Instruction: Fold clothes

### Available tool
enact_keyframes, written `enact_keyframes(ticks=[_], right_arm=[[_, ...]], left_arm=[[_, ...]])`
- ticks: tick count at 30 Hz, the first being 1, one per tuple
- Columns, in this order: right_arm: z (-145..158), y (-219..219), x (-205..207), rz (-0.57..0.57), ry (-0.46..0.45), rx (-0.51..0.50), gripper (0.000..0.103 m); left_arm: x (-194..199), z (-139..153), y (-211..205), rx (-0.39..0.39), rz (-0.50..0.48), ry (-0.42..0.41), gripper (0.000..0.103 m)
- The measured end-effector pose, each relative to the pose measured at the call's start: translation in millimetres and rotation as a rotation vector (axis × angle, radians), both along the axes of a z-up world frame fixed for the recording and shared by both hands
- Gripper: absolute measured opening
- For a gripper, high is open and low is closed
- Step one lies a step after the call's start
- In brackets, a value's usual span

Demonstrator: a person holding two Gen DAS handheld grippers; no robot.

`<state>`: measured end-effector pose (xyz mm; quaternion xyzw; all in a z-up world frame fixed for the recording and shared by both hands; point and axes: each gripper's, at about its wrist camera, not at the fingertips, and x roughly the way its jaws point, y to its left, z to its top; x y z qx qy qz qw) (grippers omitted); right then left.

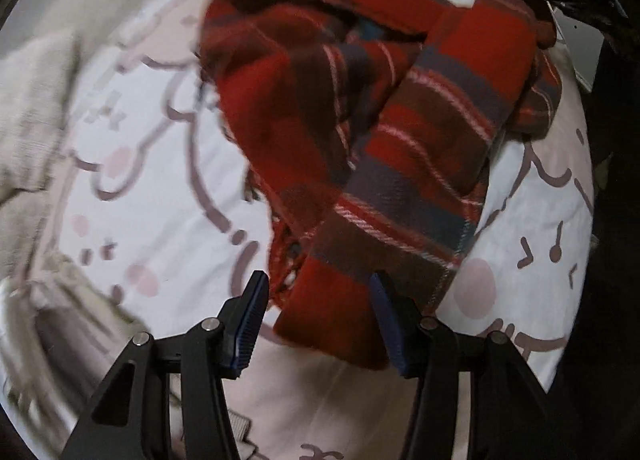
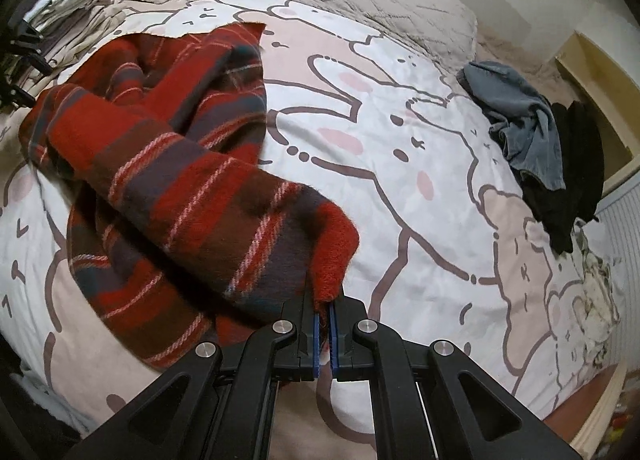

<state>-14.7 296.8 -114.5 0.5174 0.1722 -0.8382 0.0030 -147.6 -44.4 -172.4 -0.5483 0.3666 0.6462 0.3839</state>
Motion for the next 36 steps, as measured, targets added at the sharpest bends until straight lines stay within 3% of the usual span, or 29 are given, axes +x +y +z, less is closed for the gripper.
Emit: enact_keyframes(ticks=[5,8,12,16,20,22,25,29,31,32,33,36], right_arm=[[-4.0,7.4,-7.2,-0.017,-0.041,-0.077,0.004],[-3.2,8.1,-8.3,-0.018,-0.045,-0.089,0.004],[1.7,9.2,-8.0,-0.015,-0.026,-0.092,0.004],[16.8,3.7,0.5,0.02,0.064,-0.054,0.004],[33.1,-33.7,36.8,0.239,0.25,0.181,0.004],[34.6,-56.5,59.7,0.373,0.272,0.257,0.004],[28.0,-84.2,89.0,0.519,0.231,0.326,0.004],[9.8,-102.7,117.4,0.629,0.162,0.403,0.004],[-0.1,-108.6,131.7,0.678,0.136,0.437,0.004],[-5.2,-112.2,141.3,0.721,0.124,0.458,0.004],[-10.3,-115.8,151.0,0.763,0.112,0.479,0.004],[-22.9,-122.4,182.0,0.901,0.059,0.53,0.004]], left_arm=[[-13.2,-25.7,9.7,-0.066,0.011,-0.142,0.052],[1.6,-14.6,-1.5,-0.035,0.098,-0.071,0.016],[21.3,0.2,-16.3,0.007,0.215,0.024,0.014],[41.0,15.0,-31.2,0.049,0.331,0.12,0.012],[60.8,29.7,-46.0,0.091,0.446,0.216,0.008],[69.4,35.0,-53.0,0.109,0.503,0.258,0.008],[71.4,29.4,-55.9,0.121,0.545,0.276,0.008],[72.4,39.8,-48.4,0.202,0.536,0.308,0.009],[78.2,47.5,-38.9,0.251,0.492,0.315,0.023],[81.1,51.2,-33.7,0.273,0.463,0.321,0.041],[84.8,55.9,-25.8,0.296,0.425,0.329,0.051],[100.8,62.6,1.0,0.328,0.293,0.343,0.053]])
